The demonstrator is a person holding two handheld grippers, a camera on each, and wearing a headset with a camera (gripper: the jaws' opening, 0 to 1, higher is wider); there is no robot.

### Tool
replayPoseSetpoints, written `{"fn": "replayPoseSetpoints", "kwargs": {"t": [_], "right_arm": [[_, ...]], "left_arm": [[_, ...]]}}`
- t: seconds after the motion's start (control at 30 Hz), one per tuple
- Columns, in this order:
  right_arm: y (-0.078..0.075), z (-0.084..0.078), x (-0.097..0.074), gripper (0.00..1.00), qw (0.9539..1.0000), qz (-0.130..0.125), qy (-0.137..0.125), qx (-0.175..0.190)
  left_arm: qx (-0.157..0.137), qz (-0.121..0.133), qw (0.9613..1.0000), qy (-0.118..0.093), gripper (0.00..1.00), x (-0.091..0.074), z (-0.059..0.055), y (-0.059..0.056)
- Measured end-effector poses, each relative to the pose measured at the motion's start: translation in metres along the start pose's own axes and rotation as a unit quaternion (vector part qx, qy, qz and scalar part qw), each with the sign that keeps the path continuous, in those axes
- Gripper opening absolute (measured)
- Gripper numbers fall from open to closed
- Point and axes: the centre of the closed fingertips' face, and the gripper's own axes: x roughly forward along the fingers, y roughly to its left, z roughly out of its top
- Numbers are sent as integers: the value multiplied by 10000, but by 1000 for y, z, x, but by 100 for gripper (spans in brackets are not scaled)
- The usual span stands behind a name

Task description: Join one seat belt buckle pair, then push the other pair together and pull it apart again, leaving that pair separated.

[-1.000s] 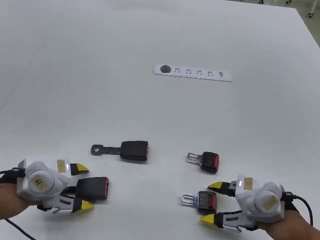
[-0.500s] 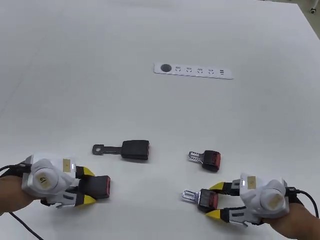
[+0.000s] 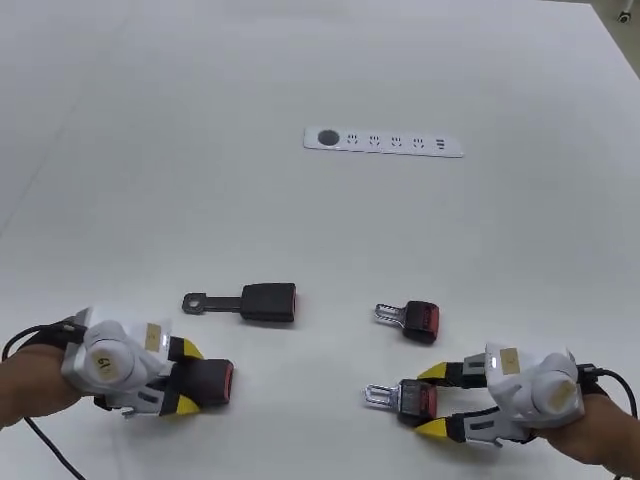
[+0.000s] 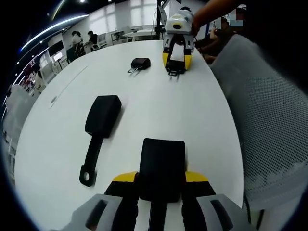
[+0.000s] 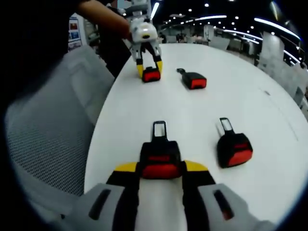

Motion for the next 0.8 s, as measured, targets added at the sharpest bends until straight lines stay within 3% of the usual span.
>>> {"fn": "replayPoseSetpoints", "kwargs": {"t": [0.43, 0.8], "right_arm": [[-1, 10, 8, 34, 9999, 44, -120, -35], [-1, 35, 30, 34, 9994, 132, -311, -65]], "left_arm": [[40, -82, 10000, 0, 35, 1, -4, 1], [-12, -79, 10000, -4, 35, 2, -3, 1]]}}
